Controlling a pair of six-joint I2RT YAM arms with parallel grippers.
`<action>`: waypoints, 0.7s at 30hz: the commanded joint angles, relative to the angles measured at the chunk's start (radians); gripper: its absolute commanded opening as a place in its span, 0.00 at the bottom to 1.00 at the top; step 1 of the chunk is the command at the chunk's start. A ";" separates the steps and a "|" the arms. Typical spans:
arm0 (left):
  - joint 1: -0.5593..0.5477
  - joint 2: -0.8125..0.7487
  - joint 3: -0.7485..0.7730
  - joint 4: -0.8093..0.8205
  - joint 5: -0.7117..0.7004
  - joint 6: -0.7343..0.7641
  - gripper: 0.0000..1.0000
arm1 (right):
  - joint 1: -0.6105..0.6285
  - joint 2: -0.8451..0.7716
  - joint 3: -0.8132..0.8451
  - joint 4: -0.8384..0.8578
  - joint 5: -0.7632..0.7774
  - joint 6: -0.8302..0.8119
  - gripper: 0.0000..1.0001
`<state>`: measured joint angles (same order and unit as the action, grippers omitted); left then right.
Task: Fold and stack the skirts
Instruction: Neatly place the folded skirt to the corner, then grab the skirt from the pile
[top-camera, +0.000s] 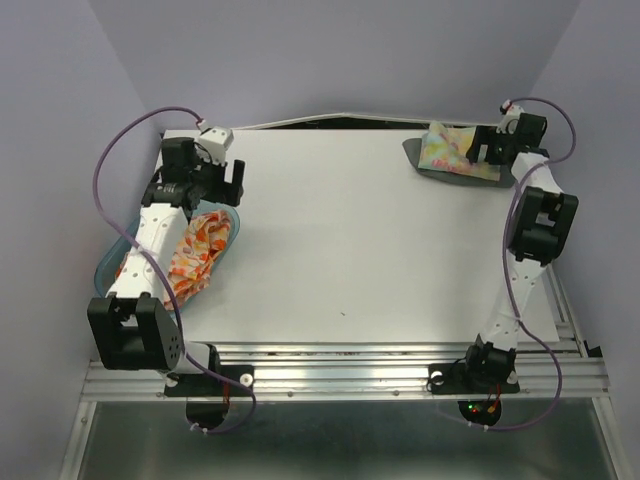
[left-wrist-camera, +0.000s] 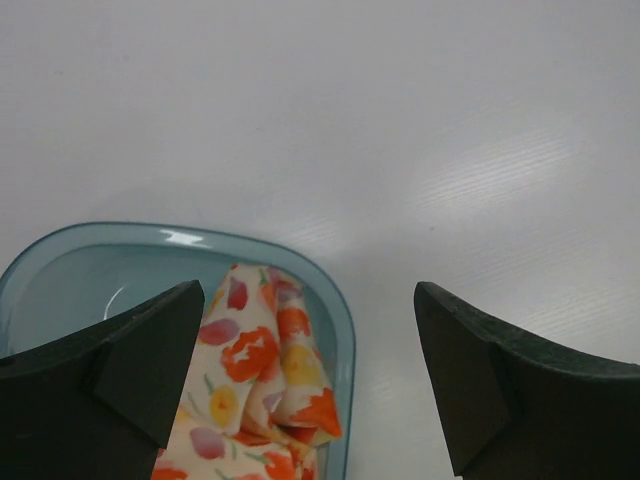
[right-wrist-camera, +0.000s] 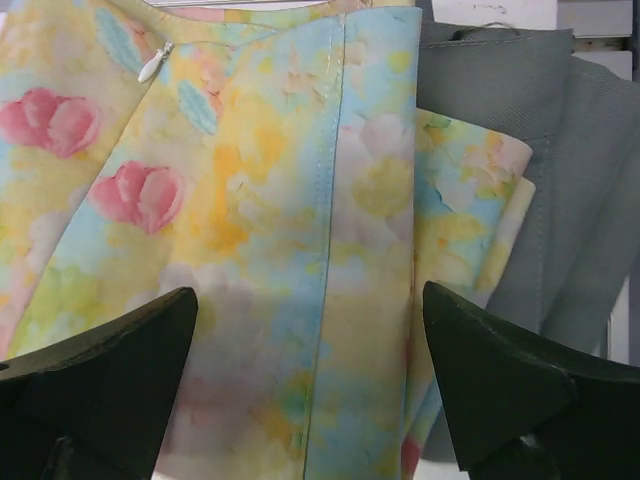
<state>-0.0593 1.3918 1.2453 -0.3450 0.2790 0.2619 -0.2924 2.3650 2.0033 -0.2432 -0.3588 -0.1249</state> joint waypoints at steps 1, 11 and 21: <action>0.139 -0.050 0.062 -0.214 -0.015 0.157 0.99 | -0.010 -0.176 0.025 -0.021 -0.058 -0.009 1.00; 0.279 -0.053 -0.128 -0.211 -0.064 0.491 0.99 | -0.010 -0.463 -0.046 -0.272 -0.261 0.048 1.00; 0.269 0.102 -0.233 0.015 0.023 0.471 0.88 | -0.010 -0.697 -0.350 -0.311 -0.316 0.001 1.00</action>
<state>0.2150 1.4841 1.0214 -0.4324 0.2512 0.7200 -0.3000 1.7020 1.7233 -0.5095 -0.6518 -0.0994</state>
